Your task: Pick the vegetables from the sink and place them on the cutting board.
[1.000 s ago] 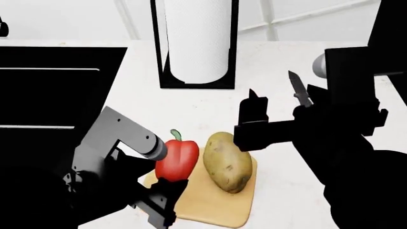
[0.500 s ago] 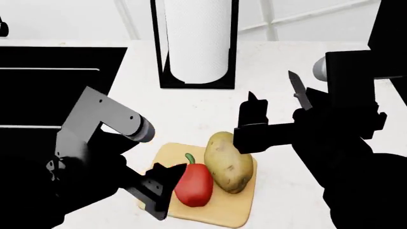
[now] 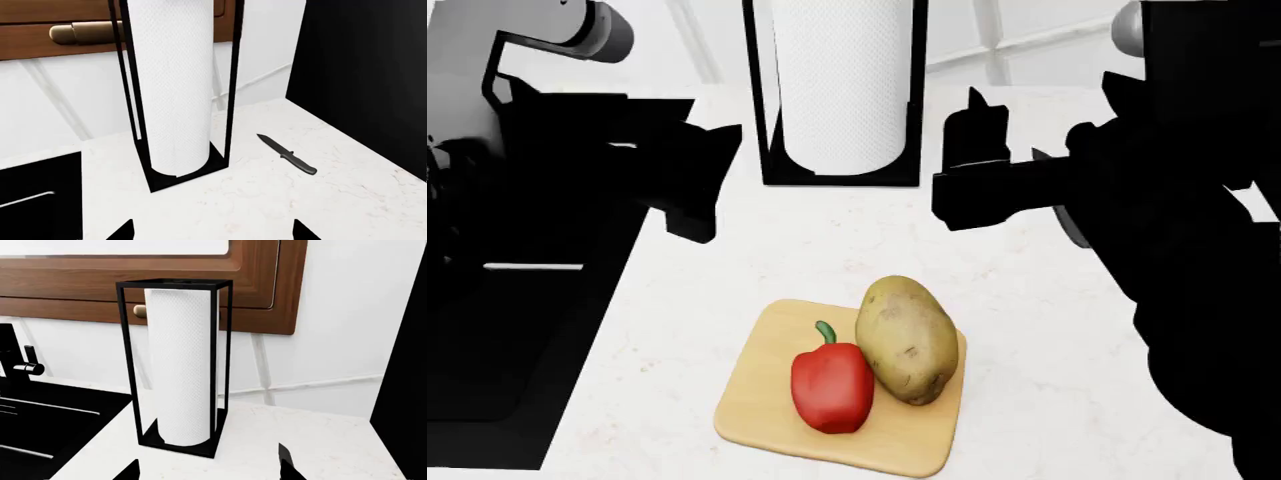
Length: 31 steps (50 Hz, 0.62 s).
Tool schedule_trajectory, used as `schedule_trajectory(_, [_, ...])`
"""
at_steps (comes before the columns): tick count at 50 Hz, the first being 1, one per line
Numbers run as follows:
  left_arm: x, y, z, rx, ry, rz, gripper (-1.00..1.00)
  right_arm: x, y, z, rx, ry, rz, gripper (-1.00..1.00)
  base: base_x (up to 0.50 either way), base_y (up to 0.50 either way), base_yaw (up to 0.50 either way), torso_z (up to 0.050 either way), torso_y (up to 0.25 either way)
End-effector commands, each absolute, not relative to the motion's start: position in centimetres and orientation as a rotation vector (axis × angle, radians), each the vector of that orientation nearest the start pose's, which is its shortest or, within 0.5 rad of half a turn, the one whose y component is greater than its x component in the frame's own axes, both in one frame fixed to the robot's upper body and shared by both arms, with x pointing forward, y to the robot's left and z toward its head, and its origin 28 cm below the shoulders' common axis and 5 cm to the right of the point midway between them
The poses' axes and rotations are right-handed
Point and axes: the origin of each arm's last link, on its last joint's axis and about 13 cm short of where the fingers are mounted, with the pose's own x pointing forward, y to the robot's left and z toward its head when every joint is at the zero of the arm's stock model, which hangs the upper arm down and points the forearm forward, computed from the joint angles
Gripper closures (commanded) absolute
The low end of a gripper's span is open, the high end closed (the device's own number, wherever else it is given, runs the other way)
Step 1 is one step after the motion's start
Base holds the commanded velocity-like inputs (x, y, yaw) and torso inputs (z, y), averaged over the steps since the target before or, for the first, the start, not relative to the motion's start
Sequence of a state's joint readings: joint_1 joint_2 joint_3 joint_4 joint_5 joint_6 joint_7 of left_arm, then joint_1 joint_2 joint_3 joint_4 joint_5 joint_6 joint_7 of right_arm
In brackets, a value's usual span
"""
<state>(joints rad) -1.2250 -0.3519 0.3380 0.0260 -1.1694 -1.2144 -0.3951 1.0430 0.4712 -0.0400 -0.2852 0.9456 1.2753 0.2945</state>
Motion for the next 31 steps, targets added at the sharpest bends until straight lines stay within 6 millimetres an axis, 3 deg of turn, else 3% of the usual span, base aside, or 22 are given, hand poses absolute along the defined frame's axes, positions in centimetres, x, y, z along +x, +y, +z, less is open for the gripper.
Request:
schedule_trajectory(1, [32.0,20.7,33.4,0.006,0.131,-0.396,-1.0,29.2,-15.2,33.1,-0.039,-0.053,0.228,-1.0,0.0,0.0,0.0,0.0,0.0])
schedule_trajectory(4, [32.4,20.9,35.1,0.0,0.097,-0.379,-1.0,29.9,-15.2,34.8,-0.059,-0.07,0.228,-1.0,0.0,0.0,0.0,0.0,0.0])
schedule_trajectory(11, [34.7,21.2,40.0,-0.004,0.039,-0.361,-1.0,30.7,-15.0,41.0,-0.072,-0.167,0.237,-1.0,0.0,0.0,0.0,0.0,0.0])
schedule_trajectory(15, [34.4,21.5,41.3,0.038,0.029,-0.365,-1.0,30.6,-15.3,43.1,-0.077,-0.183,0.234,-1.0,0.0,0.0,0.0,0.0,0.0])
schedule_trajectory(28, [33.4,21.8,45.5,0.034,-0.004,-0.347,-1.0,30.2,-15.6,44.5,-0.09,-0.196,0.212,-1.0,0.0,0.0,0.0,0.0,0.0])
schedule_trajectory(31, [33.2,21.8,45.6,0.045,-0.007,-0.344,-1.0,30.3,-15.8,44.8,-0.089,-0.198,0.2,-1.0,0.0,0.0,0.0,0.0,0.0])
